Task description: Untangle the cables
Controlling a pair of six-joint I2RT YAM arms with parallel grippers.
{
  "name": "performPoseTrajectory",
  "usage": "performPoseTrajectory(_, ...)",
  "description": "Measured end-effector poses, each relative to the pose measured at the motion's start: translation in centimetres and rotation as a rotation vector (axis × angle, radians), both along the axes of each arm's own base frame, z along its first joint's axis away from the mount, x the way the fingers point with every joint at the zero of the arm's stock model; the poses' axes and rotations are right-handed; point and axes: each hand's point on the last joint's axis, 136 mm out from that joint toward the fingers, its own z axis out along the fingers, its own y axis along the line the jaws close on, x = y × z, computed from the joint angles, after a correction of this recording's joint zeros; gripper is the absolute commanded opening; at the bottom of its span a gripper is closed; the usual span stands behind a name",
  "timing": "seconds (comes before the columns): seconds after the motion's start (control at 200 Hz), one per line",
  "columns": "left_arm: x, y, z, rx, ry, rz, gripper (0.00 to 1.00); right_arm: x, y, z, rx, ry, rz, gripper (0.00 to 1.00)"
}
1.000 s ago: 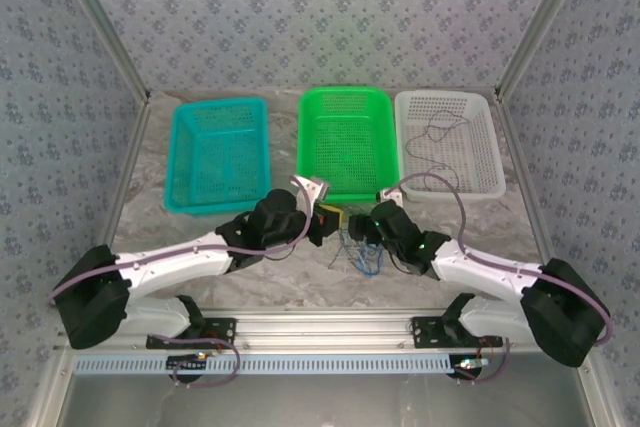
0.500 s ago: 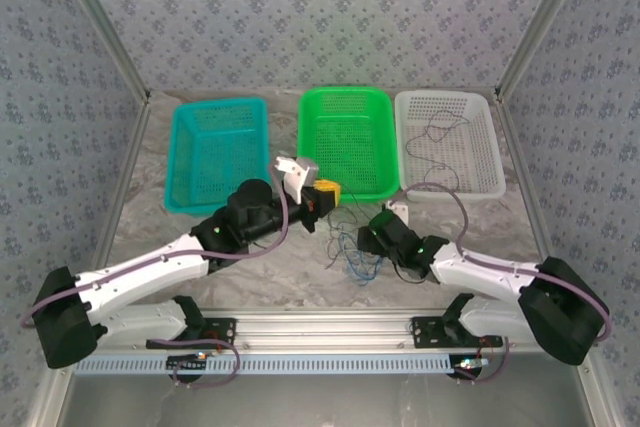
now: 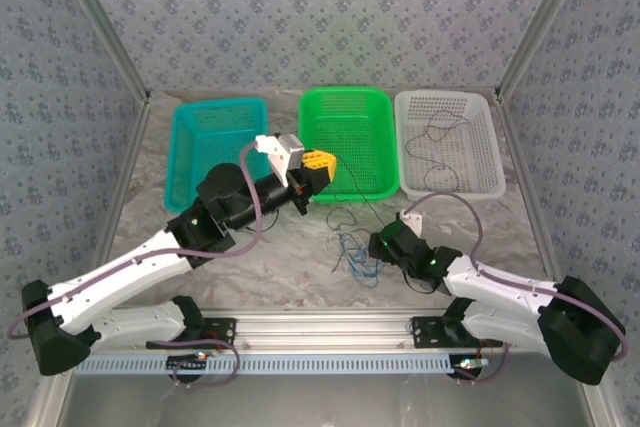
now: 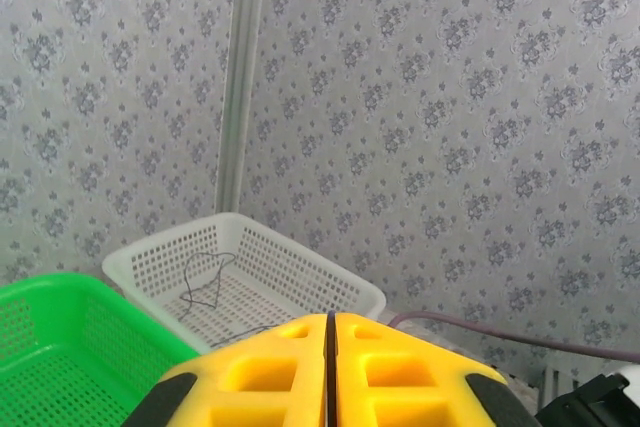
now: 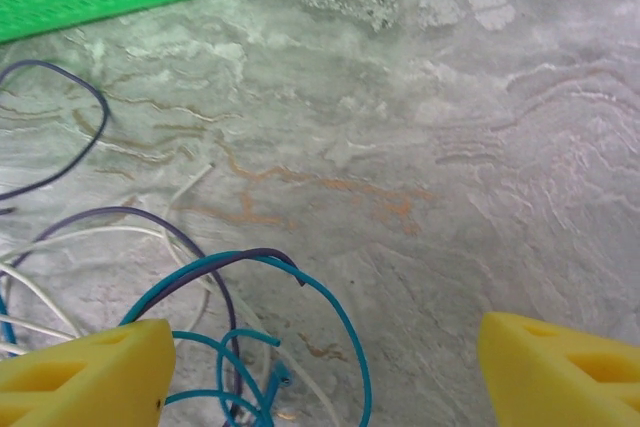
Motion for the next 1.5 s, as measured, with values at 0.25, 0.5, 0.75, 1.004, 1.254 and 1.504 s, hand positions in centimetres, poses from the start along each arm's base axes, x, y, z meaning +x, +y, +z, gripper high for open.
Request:
performPoseTrajectory(0.25, -0.2, 0.5, 2.7, 0.009, -0.079, 0.012, 0.09, -0.3, -0.3, -0.5, -0.001, 0.012, -0.013, 0.82)
performPoseTrajectory(0.5, -0.6, 1.5, 6.9, -0.017, -0.184, 0.043, 0.09, -0.7, -1.1, -1.3, -0.016, 0.028, -0.031, 0.82)
performPoseTrajectory(0.75, -0.7, 1.7, 7.5, -0.006, -0.195, 0.045, 0.15, -0.7, -1.3, -1.0, -0.013, 0.023, -0.035, 0.83)
performPoseTrajectory(1.004, 2.1, 1.4, -1.3, 0.138, 0.008, 0.103, 0.32, -1.3, -2.1, 1.0, 0.001, -0.003, -0.040, 0.82)
performPoseTrajectory(1.254, 6.7, 5.2, -14.8, 0.247, 0.472, 0.321, 0.37, -1.2, -1.8, 4.9, 0.065, -0.083, -0.023, 0.79)
performPoseTrajectory(1.504, 5.6, 8.0, -23.5, 0.295, 0.771, 0.426, 0.68, -1.6, 2.7, 8.4, 0.001, -0.114, 0.237, 0.72)
